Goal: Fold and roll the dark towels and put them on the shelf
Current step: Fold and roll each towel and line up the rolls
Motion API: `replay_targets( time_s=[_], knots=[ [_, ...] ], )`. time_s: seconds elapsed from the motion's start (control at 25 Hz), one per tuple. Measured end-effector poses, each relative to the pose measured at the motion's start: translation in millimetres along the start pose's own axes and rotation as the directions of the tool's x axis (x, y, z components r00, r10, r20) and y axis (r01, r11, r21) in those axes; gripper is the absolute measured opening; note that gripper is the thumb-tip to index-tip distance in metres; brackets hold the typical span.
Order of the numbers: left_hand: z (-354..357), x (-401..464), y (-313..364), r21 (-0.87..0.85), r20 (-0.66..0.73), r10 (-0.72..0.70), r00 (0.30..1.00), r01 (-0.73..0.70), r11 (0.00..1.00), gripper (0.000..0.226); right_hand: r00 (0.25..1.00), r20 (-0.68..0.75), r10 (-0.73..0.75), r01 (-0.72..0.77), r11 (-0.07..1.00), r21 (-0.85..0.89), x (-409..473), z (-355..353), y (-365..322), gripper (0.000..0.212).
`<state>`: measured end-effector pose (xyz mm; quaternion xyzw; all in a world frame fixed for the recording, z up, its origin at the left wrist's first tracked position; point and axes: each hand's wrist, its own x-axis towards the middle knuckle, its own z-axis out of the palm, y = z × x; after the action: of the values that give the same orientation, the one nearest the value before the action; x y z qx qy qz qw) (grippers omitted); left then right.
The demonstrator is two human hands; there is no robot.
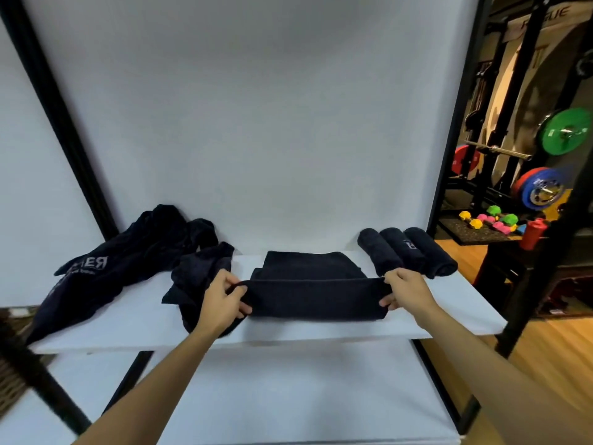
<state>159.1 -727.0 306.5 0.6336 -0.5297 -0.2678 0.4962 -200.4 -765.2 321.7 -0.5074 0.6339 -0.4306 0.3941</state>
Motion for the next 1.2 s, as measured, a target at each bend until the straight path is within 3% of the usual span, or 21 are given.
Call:
replay_targets(
  time_s=[0.28, 0.48, 0.56, 0.64, 0.72, 0.84, 1.04, 1.12, 1.2],
  knots=[
    [0.7, 15.5, 15.6, -0.015, -0.040, -0.013, 0.999, 0.012, 1.000, 0.006, 0.997, -0.068, -0.018, 0.023, 0.997, 0.069, 11.6, 2.0, -17.4, 0.016],
    [21.5, 86.1, 20.7, -0.053, -0.099, 0.001, 0.995, -0.006, 0.999, 0.008, 0.991, -0.108, -0.079, 0.091, 0.990, 0.110, 71.5, 16.2, -40.4, 0.017],
    [33.7, 118.6, 17.9, -0.006, -0.035, -0.006, 0.999, 0.006, 1.000, 0.035, 0.989, -0.061, -0.131, 0.136, 0.988, 0.076, 100.7, 25.2, -48.0, 0.033],
    [50.6, 143.5, 0.5, 0.227, 0.095, -0.035, 0.995, 0.012, 0.974, 0.066, 0.986, 0.003, -0.165, 0.164, 0.974, -0.154, 121.8, 39.3, -42.2, 0.055],
    [70.6, 148.8, -23.9, 0.457, 0.262, -0.030, 0.965, -0.096, 0.884, 0.064, 0.974, 0.116, -0.194, 0.225, 0.878, -0.422, 128.6, 58.2, -23.3, 0.055],
    [93.5, 150.6, -48.3, 0.609, 0.482, 0.001, 0.876, -0.336, 0.719, 0.057, 0.949, 0.286, -0.130, 0.292, 0.702, -0.650, 126.4, 85.9, 3.8, 0.048],
    [105.2, 160.9, -49.9, 0.707, 0.566, -0.016, 0.824, -0.475, 0.525, 0.049, 0.911, 0.411, -0.016, 0.387, 0.377, -0.842, 124.5, 108.8, 16.8, 0.052],
    [105.5, 156.7, -40.5, 0.715, 0.580, -0.028, 0.814, -0.493, 0.496, 0.038, 0.894, 0.449, 0.004, 0.423, 0.325, -0.846, 134.3, 105.2, 15.0, 0.053],
    [104.6, 148.5, -31.7, 0.666, 0.620, -0.067, 0.782, -0.479, 0.572, 0.029, 0.902, 0.429, -0.055, 0.429, 0.243, -0.870, 142.3, 102.8, 11.6, 0.056]
  ],
)
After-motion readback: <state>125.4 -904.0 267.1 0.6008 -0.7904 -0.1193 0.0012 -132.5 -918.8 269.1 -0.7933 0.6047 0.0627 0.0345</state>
